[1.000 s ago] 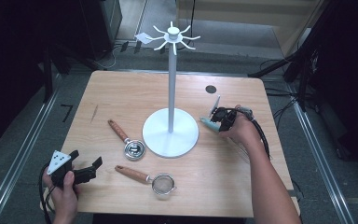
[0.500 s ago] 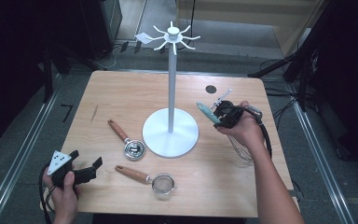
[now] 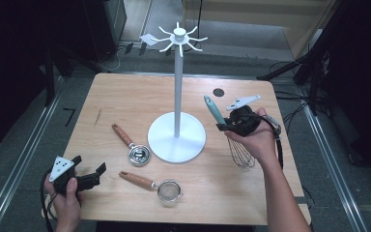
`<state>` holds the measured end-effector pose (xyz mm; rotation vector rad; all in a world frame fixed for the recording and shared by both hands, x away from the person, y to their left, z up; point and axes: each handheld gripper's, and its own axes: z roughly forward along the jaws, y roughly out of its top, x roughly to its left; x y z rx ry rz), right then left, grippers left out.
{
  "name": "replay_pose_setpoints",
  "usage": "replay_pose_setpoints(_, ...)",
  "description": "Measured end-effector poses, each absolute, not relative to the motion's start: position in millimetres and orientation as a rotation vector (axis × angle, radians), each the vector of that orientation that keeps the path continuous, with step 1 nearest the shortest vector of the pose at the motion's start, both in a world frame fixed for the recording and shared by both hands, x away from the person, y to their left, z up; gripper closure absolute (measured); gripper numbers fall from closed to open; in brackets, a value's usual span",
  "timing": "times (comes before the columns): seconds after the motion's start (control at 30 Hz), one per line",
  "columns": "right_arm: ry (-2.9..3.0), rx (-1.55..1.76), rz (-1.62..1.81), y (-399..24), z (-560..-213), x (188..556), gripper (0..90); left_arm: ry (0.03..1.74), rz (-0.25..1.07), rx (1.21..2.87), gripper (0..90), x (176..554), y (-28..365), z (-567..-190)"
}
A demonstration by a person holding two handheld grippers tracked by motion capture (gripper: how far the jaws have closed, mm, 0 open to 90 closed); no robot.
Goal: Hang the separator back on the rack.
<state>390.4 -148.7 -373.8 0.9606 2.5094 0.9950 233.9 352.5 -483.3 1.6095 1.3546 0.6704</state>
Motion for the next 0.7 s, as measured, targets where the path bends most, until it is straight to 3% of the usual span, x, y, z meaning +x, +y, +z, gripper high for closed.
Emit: replay_pose_setpoints(0.7,2.221,0.906,1.472,-139,-348,368,71.2,1.356,0.675,1.608,0.1,234,352,-483)
